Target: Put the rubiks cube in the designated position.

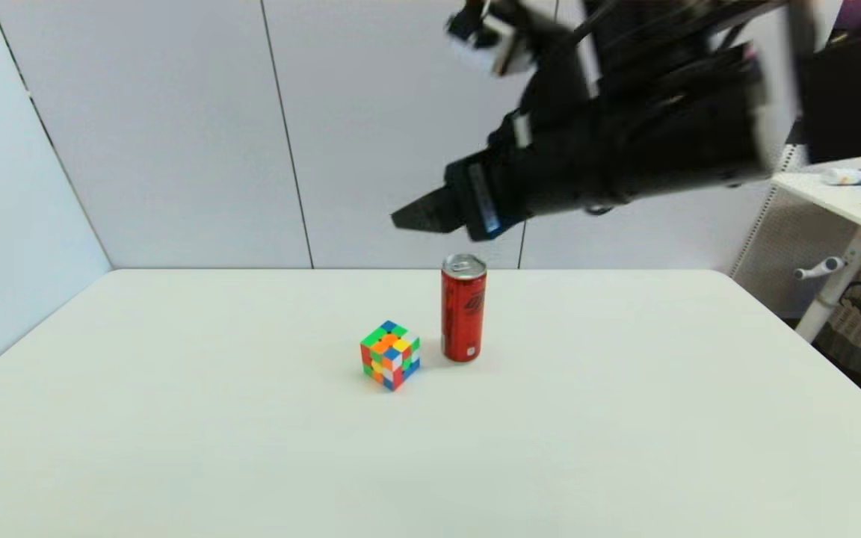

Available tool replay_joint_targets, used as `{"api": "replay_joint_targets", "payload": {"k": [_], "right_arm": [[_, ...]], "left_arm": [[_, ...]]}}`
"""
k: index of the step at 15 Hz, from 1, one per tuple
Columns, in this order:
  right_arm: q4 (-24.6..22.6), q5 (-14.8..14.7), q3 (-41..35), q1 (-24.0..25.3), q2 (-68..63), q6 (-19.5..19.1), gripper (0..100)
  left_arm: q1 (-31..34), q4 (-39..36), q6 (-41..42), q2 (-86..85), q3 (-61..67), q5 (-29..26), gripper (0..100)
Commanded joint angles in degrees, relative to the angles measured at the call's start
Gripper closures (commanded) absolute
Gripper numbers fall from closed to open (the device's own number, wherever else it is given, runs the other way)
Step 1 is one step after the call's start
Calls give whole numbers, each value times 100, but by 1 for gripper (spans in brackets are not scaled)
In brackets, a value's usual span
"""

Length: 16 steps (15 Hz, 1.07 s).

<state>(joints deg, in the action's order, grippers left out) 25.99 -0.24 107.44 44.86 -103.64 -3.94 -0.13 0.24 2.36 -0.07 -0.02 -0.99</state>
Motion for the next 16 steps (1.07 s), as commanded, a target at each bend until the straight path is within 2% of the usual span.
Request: {"api": "replay_joint_targets", "payload": {"k": [1, 5, 6, 7, 9, 11, 12, 14, 15, 16], "right_arm": [[486, 481, -610, -672, 2199, 51, 0], [354, 2037, -2007, -2649, 3237, 7, 0], [275, 2222, -2403, -3062, 3447, -2, 0], [82, 2239, -2842, -3335, 3641, 7, 0], [-595, 2204, -4081, -3809, 4089, -37, 0], [-1237, 1914, -5233, -4091, 4537, -221, 0], [-1421, 1580, -5751, -4126, 4783, -397, 0], [-1474, 561, -6709, -4205, 5346, -766, 0], [-1483, 200, -7105, -4205, 5654, -863, 0], [-1492, 51, -7474, -4196, 5996, -872, 0]], "left_arm": [[5, 2, 1, -1, 2, 2, 0], [-4, 2, 1, -1, -6, 2, 0], [-4, 2, 1, -1, -6, 2, 0], [5, 2, 1, -1, 2, 2, 0], [-4, 2, 1, -1, -6, 2, 0], [-4, 2, 1, -1, 2, 2, 0], [-4, 2, 1, -1, 2, 2, 0], [5, 2, 1, -1, 2, 2, 0], [5, 2, 1, -1, 2, 2, 0], [-4, 2, 1, -1, 2, 2, 0]]}}
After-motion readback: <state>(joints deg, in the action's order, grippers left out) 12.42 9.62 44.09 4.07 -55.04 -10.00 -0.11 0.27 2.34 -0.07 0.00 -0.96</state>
